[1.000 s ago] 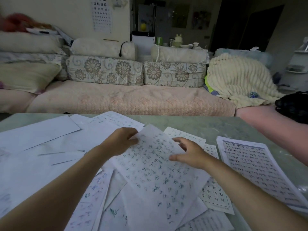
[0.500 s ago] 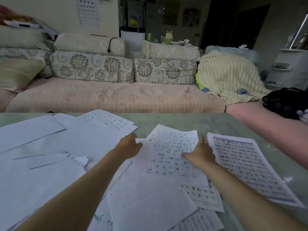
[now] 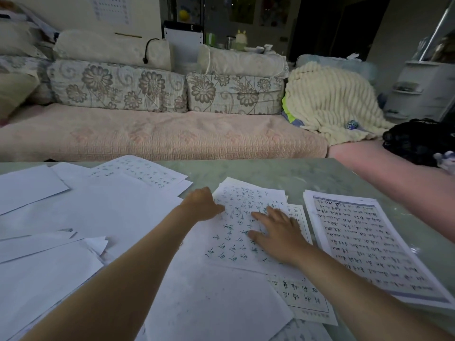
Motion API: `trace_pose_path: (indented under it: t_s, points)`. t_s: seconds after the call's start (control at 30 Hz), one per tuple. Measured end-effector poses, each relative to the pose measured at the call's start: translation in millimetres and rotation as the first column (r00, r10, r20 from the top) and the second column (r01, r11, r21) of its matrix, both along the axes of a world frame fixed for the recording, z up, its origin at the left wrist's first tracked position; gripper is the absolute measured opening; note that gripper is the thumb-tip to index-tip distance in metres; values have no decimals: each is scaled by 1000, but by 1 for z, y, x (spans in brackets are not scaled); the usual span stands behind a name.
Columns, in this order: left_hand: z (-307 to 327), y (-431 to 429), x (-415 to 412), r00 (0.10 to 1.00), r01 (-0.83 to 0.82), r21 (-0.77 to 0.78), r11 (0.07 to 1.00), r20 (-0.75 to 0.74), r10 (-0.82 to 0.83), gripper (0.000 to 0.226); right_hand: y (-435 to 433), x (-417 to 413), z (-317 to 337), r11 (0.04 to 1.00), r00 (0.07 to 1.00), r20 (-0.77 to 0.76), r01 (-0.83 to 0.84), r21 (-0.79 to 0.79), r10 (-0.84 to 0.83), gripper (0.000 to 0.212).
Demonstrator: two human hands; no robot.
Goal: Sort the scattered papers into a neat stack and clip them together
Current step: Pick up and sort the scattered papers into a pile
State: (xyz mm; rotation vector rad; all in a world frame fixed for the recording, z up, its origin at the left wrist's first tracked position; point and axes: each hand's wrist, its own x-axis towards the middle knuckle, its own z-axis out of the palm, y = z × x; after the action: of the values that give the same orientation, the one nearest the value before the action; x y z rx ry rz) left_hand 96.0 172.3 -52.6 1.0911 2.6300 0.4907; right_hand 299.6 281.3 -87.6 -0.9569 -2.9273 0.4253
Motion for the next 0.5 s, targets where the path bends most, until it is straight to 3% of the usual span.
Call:
trace_pose_path:
  t_s: [0.07,0.23,0.37,0.5]
  points:
    - [-2,5,-2,999,-8,6,1000,48,8,58,0,2,0,1000,1000,-19,-6,-2,6,63]
    - [-12,11,11,982,-70,-100,993,-183,51,79,-6,3,-2,999,999,7,45,-4,-45,68]
    - [-22,5,19,973,-6,-28,1000,-230,0,68,-11,-3,-2,992,988,85,130,4,-130,72]
    - [-15,-12,7,992,75,79,994,-106,-67,73,-12,-7,3,990,987,77,139,6,-139,71]
